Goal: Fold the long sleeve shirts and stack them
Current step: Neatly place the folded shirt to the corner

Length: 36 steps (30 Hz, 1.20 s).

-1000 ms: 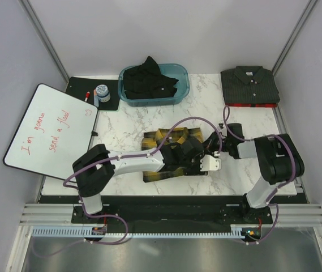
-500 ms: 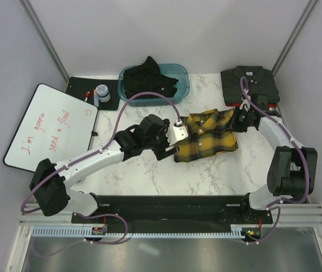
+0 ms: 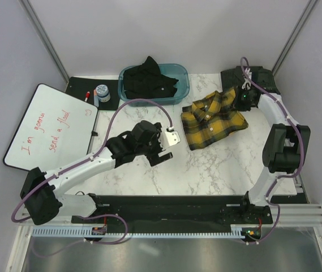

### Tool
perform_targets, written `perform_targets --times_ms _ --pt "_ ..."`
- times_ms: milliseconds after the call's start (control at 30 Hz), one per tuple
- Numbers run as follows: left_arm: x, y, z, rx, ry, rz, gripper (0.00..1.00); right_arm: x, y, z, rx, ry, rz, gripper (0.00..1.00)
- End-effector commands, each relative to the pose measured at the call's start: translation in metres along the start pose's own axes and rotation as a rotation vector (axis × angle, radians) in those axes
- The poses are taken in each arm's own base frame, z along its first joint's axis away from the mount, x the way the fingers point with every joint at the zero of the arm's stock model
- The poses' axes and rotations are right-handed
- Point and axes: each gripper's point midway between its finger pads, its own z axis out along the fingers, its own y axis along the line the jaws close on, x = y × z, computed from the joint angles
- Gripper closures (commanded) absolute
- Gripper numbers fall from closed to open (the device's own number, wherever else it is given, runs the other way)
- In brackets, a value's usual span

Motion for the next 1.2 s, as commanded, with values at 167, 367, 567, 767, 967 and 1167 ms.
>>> perform_targets --times_ms 167,367,567,767,967,1167 --pt "0.009 0.002 -0.015 -0.027 0.000 -0.016 0.01 -0.128 0.007 0.001 0.035 -0.292 -0.102 1.00" --pt "0.014 0.001 -0.020 -0.030 0.001 -0.022 0.01 -0.173 0.021 0.018 0.011 -0.369 -0.230 1.00" --pt "0.019 -0.003 -0.023 -0.023 0.003 -0.024 0.01 -0.206 0.040 0.016 0.007 -0.449 -0.342 1.00" --pt "0.026 -0.008 -0.025 -0.012 0.003 -0.030 0.01 -0.230 0.046 -0.004 0.084 -0.520 -0.460 1.00" --pt "0.027 -0.011 -0.027 -0.007 -0.014 -0.029 0.01 -0.237 0.049 -0.032 0.144 -0.548 -0.525 1.00" --pt "0.027 -0.013 -0.029 -0.006 -0.029 -0.025 0.01 -0.241 0.052 -0.056 0.167 -0.569 -0.557 1.00"
